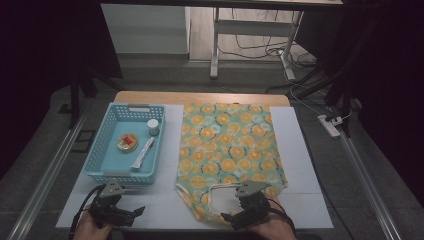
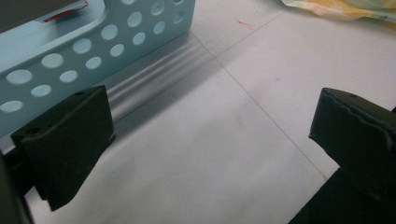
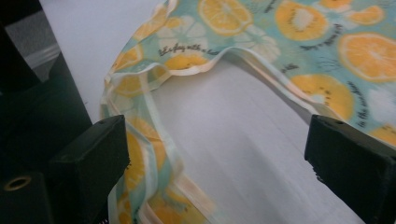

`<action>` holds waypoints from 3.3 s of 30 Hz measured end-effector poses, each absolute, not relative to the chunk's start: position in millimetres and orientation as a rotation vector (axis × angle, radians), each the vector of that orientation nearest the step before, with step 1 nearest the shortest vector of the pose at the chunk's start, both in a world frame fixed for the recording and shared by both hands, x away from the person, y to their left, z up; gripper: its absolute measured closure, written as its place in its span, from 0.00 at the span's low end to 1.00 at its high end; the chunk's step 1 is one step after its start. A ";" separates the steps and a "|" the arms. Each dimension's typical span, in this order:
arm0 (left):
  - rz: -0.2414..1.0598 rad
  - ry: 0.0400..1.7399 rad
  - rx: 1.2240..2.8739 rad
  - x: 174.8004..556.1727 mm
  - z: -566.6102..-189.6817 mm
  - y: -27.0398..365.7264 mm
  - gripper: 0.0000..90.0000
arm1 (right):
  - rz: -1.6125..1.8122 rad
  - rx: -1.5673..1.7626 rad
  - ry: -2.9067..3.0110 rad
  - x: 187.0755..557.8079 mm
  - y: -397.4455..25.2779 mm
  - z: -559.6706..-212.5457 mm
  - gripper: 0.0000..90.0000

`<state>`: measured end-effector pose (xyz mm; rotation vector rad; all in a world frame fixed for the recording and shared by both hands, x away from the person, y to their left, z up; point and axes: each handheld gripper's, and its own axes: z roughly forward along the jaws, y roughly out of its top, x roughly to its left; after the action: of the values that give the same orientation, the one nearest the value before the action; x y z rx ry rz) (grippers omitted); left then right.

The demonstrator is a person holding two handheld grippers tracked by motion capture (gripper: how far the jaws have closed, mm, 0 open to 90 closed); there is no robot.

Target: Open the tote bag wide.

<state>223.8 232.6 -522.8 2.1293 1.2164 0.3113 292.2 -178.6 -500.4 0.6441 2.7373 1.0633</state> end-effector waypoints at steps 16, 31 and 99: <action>0.315 1.202 2.145 223.3 -522.8 230.9 0.00 | 0.957 0.373 2.863 275.6 -148.5 -513.9 0.50; 0.320 1.203 2.141 223.0 -522.6 231.2 0.00 | 1.066 0.402 2.898 281.2 -152.3 -496.5 0.99; 0.294 1.258 2.070 224.4 -522.8 239.1 0.00 | 1.164 0.623 2.709 475.2 -112.9 -477.7 0.99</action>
<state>224.4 239.1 -522.8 2.0695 1.2577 0.2938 475.2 -112.9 -477.7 0.6225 2.7094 1.1643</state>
